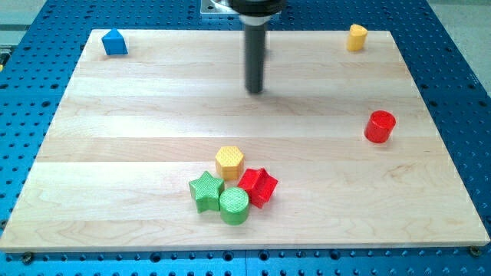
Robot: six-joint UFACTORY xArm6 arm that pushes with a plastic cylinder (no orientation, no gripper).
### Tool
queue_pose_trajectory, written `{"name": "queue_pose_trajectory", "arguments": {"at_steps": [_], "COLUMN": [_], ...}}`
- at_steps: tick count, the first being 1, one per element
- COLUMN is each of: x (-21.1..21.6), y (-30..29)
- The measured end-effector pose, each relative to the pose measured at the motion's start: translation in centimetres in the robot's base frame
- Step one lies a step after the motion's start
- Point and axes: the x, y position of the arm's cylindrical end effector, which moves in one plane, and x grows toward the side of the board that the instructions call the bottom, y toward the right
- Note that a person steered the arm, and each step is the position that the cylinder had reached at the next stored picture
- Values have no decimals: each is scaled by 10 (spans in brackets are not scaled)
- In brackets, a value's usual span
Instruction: Push the blue cube into the hexagon
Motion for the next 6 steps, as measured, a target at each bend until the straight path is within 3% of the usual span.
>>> {"name": "queue_pose_trajectory", "arguments": {"at_steps": [1,2,3,4,6], "x": [-44,-111,-143,-125,12], "y": [53,69,60,-6,-72]}}
